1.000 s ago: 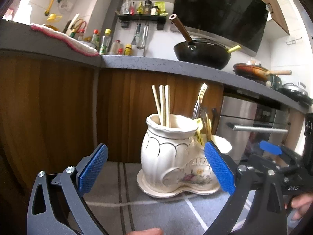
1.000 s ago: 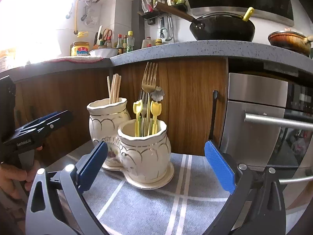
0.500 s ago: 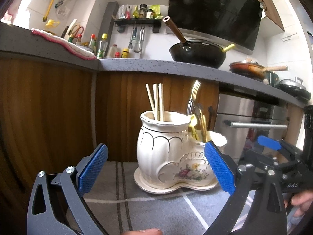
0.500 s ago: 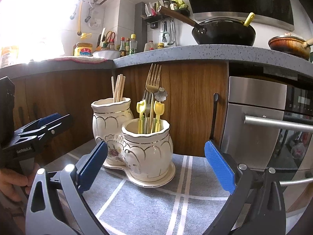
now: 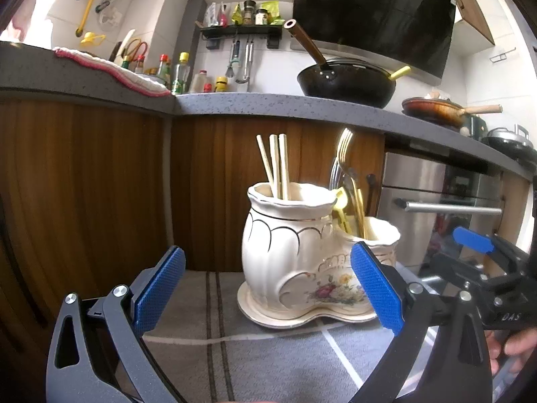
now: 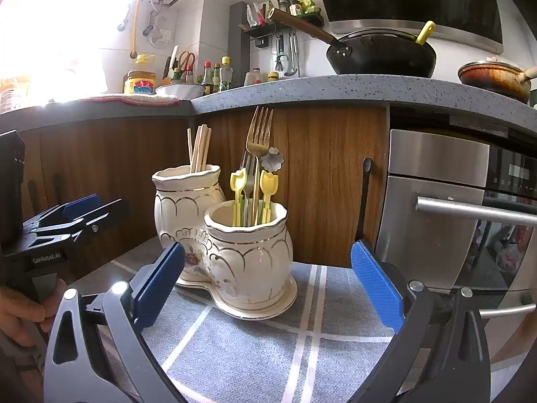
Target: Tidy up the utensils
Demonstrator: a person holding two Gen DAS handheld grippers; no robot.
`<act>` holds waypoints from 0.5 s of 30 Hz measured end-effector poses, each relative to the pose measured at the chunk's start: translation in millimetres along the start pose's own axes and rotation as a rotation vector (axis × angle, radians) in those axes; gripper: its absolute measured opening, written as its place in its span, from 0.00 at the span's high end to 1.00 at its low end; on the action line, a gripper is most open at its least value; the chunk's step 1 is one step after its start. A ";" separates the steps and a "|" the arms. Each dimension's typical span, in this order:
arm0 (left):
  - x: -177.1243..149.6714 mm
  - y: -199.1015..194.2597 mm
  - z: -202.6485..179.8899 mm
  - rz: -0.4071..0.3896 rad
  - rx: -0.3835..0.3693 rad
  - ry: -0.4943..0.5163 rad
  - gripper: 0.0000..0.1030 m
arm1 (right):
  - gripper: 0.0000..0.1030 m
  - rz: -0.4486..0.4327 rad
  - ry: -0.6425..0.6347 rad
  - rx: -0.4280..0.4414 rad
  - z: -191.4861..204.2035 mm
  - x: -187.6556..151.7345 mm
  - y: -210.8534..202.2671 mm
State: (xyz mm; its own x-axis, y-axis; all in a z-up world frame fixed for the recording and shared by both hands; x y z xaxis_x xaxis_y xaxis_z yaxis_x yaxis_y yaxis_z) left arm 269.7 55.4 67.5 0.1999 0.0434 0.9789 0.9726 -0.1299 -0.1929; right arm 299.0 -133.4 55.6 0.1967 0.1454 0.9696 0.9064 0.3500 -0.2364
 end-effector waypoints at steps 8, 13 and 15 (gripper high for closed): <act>0.4 -1.1 -3.2 -0.004 -0.004 0.016 0.05 | 0.05 -0.002 -0.001 0.001 -0.5 0.1 0.3; 0.6 -1.6 -3.7 -0.005 -0.005 0.018 0.05 | 0.05 -0.002 -0.007 0.002 1.0 -0.1 0.5; 1.3 -1.0 -4.0 -0.006 -0.006 0.019 0.05 | 0.05 -0.003 -0.007 0.005 0.9 -0.2 1.0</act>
State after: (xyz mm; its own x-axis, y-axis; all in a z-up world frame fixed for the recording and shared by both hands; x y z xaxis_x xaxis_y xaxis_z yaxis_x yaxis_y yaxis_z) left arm 268.6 51.6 69.2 0.1919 0.0257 0.9811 0.9730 -0.1354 -0.1868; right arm 299.6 -132.3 55.1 0.1914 0.1509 0.9698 0.9052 0.3548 -0.2338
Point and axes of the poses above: each gripper's, at about its wrist camera, not at the fingertips, and y roughly the way its jaws point, z to its left, x to its top, the point moved 9 cm from there along y, roughly the way its jaws point, and after that the axes turned 3 degrees about -x, right-handed, at the moved point
